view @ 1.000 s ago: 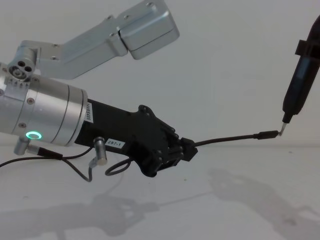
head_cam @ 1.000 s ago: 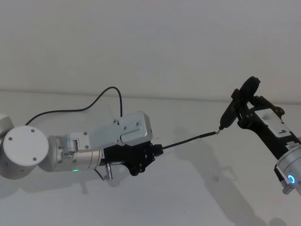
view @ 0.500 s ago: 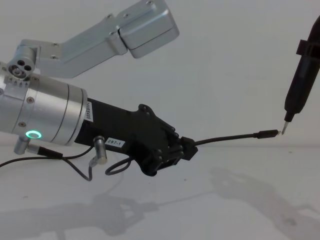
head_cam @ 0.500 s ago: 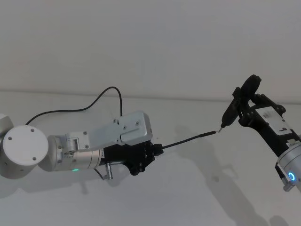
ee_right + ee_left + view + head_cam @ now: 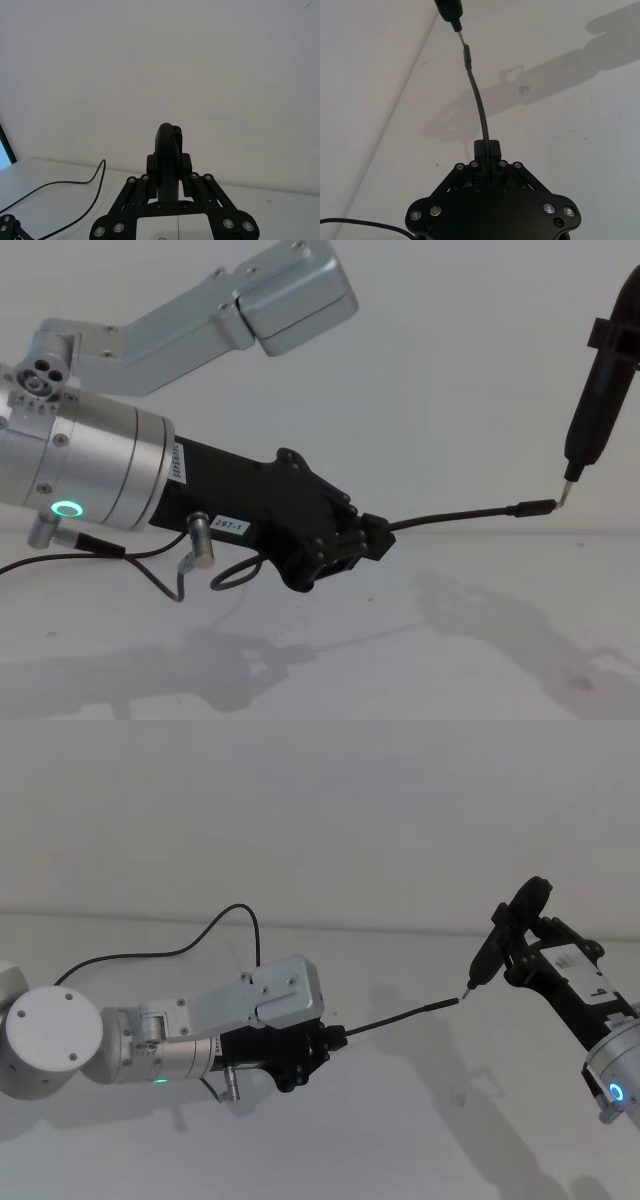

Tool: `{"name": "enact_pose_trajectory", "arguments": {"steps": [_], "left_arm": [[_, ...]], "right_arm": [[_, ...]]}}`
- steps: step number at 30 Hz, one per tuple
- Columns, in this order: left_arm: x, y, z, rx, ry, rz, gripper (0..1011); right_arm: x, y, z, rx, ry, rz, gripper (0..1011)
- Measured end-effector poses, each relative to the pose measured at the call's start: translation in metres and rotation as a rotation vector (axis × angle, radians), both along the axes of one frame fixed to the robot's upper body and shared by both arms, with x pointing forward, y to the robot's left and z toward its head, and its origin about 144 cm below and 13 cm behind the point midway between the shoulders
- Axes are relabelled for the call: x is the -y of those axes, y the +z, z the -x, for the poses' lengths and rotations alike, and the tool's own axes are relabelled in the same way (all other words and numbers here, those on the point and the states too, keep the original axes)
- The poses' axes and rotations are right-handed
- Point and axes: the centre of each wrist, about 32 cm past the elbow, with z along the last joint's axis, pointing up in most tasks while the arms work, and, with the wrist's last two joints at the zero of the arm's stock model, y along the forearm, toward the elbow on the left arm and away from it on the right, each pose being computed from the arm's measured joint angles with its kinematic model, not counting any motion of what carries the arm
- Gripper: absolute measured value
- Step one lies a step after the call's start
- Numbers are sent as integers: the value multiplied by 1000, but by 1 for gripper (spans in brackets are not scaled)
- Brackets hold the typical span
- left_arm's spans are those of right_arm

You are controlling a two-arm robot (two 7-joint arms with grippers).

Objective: Pick up the data cable with the one hand.

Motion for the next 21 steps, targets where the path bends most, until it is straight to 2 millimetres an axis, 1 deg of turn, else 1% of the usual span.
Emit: {"name": "enact_pose_trajectory", "arguments": {"steps": [21], "left_arm": [[0,0,0,0,0,0,54]], "right_arm": [[-2,1,2,-8,11,3,268]]}}
